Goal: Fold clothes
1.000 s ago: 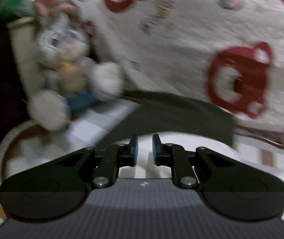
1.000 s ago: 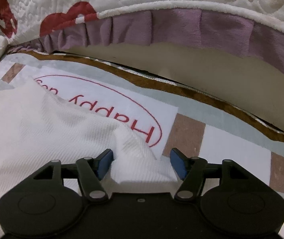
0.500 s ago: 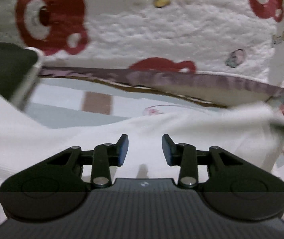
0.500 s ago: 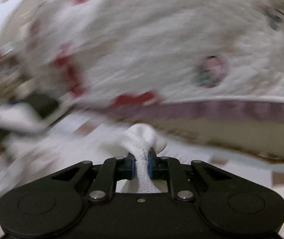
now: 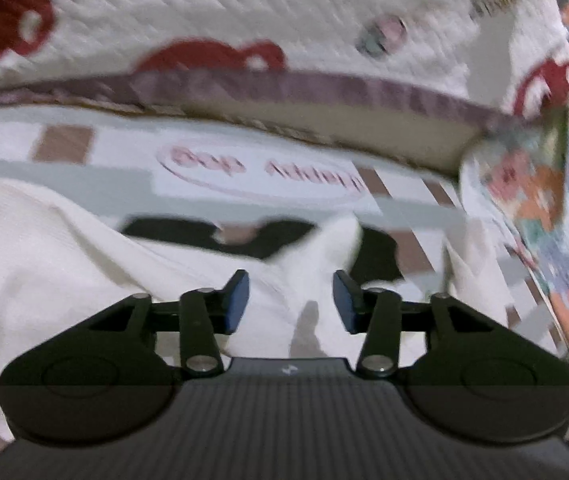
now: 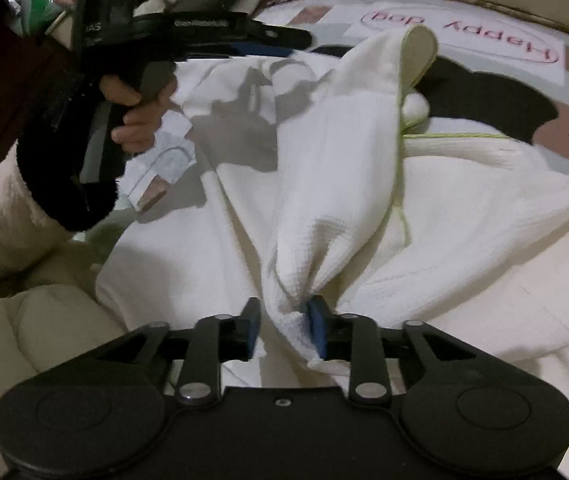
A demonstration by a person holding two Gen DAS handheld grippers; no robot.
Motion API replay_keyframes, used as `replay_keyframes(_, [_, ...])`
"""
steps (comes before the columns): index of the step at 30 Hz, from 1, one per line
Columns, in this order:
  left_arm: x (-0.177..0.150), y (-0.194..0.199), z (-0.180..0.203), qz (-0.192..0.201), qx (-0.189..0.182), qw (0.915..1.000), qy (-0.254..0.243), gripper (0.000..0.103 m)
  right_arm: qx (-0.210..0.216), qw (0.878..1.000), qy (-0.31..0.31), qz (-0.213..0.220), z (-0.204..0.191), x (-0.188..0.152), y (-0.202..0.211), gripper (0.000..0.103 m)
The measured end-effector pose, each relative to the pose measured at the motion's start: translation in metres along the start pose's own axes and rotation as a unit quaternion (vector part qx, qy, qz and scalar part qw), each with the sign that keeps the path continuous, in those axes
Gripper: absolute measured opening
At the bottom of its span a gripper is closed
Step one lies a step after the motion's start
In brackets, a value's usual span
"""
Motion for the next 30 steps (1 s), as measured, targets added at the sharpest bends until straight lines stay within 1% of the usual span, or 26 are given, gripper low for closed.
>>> replay_keyframes(2, [-0.005,-0.013,0.009,-0.021,-0.009,0.9997,0.0,0.048,-0.003,1.0,0.012,-0.006,-0.008,-0.001,-0.003,0.038])
replay_keyframes(3, [-0.006,-0.017,0.012,-0.027,-0.007,0.9996,0.0,0.048,-0.006,1.0,0.015,-0.003,-0.011,-0.002,-0.002,0.039])
replay_keyframes(4, [-0.007,-0.021,0.015,-0.032,-0.005,0.9995,0.0,0.048,0.002,1.0,0.02,0.009,-0.015,-0.004,0.0,0.04])
replay_keyframes(5, [-0.008,-0.024,0.018,-0.032,0.008,0.9994,-0.006,0.048,0.011,0.999,0.025,0.021,-0.019,-0.005,0.001,0.04])
replay_keyframes(6, [-0.009,-0.024,0.024,-0.025,0.027,0.9991,-0.023,0.048,0.015,0.999,0.024,0.035,-0.02,-0.01,0.004,0.04])
replay_keyframes(8, [-0.014,-0.025,0.038,-0.017,0.044,0.9969,-0.064,0.049,0.018,0.999,0.007,0.05,-0.02,-0.016,0.008,0.04])
replay_keyframes(9, [-0.016,-0.029,0.041,-0.028,0.045,0.9962,-0.069,0.055,0.019,0.998,0.005,0.052,-0.021,-0.018,0.009,0.04])
replay_keyframes(10, [-0.019,-0.032,0.044,-0.039,0.047,0.9955,-0.072,0.066,0.02,0.998,0.004,0.053,-0.023,-0.019,0.01,0.04])
replay_keyframes(11, [-0.022,-0.034,0.042,-0.038,0.056,0.9958,-0.061,0.068,0.02,0.998,0.002,0.054,-0.024,-0.021,0.011,0.04])
replay_keyframes(14, [-0.03,-0.038,0.037,-0.037,0.085,0.9954,-0.026,0.068,0.018,0.998,0.026,0.056,-0.036,-0.018,0.023,0.04])
replay_keyframes(15, [-0.033,-0.037,0.035,-0.032,0.074,0.9966,-0.016,0.067,0.017,0.998,0.035,0.057,-0.04,-0.018,0.027,0.04])
replay_keyframes(16, [-0.036,-0.037,0.032,-0.033,0.059,0.9977,-0.012,0.057,0.016,0.997,0.043,0.058,-0.044,-0.017,0.031,0.04])
replay_keyframes(17, [-0.039,-0.036,0.026,-0.035,0.051,0.9981,-0.003,0.039,0.015,0.997,0.051,0.058,-0.048,-0.016,0.036,0.04])
replay_keyframes(18, [-0.041,-0.035,0.02,-0.037,0.043,0.9984,0.006,0.01,0.014,0.996,0.06,0.059,-0.052,-0.015,0.04,0.04])
replay_keyframes(19, [-0.044,-0.033,0.015,-0.039,0.035,0.9985,0.015,0.008,0.013,0.996,0.068,0.06,-0.056,-0.014,0.044,0.04])
replay_keyframes(20, [-0.045,-0.022,0.012,-0.029,0.028,0.9988,0.027,0.008,0.01,0.997,0.057,0.059,-0.05,-0.016,0.045,0.04])
replay_keyframes(21, [-0.045,-0.01,0.009,-0.018,0.021,0.9989,0.039,0.007,-0.012,0.996,0.048,0.073,-0.045,-0.017,0.049,0.039])
replay_keyframes(22, [-0.045,0.015,0.007,0.01,0.024,0.9983,0.053,0.007,-0.035,0.995,0.04,0.088,-0.04,-0.018,0.054,0.039])
replay_keyframes(23, [-0.045,0.038,0.007,0.042,0.019,0.9972,0.059,0.007,-0.057,0.993,0.032,0.103,-0.035,-0.02,0.058,0.039])
replay_keyframes(24, [-0.048,0.06,0.005,0.071,0.005,0.9953,0.066,0.007,-0.078,0.986,0.013,0.145,-0.029,-0.017,0.069,0.039])
replay_keyframes(25, [-0.052,0.072,0.002,0.078,-0.011,0.994,0.076,0.007,-0.099,0.977,-0.008,0.189,-0.022,-0.015,0.08,0.039])
replay_keyframes(27, [-0.065,0.072,-0.009,0.045,-0.021,0.9936,0.101,0.007,-0.115,0.966,-0.043,0.229,-0.011,-0.007,0.093,0.039])
replay_keyframes(28, [-0.072,0.067,-0.015,0.028,-0.017,0.9931,0.113,0.007,-0.123,0.967,-0.041,0.219,-0.01,-0.001,0.09,0.039])
replay_keyframes(30, [-0.086,0.059,-0.027,0.008,-0.019,0.9893,0.145,0.008,-0.137,0.972,-0.038,0.188,-0.007,0.013,0.077,0.039])
Point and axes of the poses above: each gripper's, at about its wrist camera, not at the fingertips, and y roughly against the way its jaws point, z to its right, x to its top, the point moved 4 cm from there along -y, roughly the way its jaws point, and after that the axes turned 6 degrees about -z, right-handed, at the moved point
